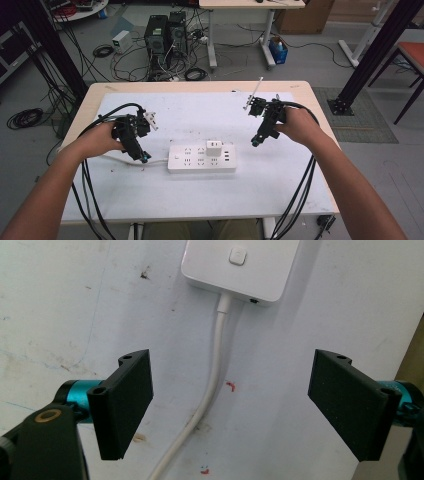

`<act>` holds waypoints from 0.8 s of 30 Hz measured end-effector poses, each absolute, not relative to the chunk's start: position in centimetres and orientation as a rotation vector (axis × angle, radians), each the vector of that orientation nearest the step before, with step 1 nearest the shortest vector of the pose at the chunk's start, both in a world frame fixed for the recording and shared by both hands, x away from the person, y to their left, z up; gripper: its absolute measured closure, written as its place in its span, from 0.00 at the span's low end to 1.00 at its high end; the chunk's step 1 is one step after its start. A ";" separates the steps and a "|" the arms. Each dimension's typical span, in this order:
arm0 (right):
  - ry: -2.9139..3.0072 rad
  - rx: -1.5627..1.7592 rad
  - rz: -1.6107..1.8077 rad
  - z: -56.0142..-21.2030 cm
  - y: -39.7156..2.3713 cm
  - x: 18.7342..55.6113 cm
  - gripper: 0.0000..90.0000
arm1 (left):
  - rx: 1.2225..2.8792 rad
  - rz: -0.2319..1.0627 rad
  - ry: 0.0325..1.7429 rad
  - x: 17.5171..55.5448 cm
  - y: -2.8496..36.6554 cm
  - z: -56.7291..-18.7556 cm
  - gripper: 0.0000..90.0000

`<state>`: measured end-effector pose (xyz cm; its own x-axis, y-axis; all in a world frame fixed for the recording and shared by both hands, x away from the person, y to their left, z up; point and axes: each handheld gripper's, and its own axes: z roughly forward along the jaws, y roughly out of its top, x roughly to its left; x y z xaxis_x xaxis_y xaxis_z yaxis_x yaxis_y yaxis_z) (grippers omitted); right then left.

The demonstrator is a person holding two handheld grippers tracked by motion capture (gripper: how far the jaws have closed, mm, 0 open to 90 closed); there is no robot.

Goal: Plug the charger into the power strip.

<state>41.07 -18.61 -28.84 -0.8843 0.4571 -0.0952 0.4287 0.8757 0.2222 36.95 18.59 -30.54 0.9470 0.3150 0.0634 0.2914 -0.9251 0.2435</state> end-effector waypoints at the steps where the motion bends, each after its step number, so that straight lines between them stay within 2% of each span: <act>1: 2.895 0.680 0.289 -28.7 -19.1 40.8 0.01 | 2.868 0.153 0.450 36.9 18.6 -30.5 0.20; 13: 2.803 0.767 0.324 -28.0 -23.0 37.1 0.01 | 2.857 0.178 0.446 36.8 18.6 -30.4 0.20; 24: 2.811 0.838 0.303 -28.9 -25.2 35.8 0.01 | 2.853 0.198 0.470 36.7 18.7 -30.4 0.20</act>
<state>35.75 -25.20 -28.95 -0.8213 0.5567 -0.1247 0.5174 0.8189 0.2486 36.69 18.72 -30.44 0.9391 0.3309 0.0931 0.2980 -0.9186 0.2595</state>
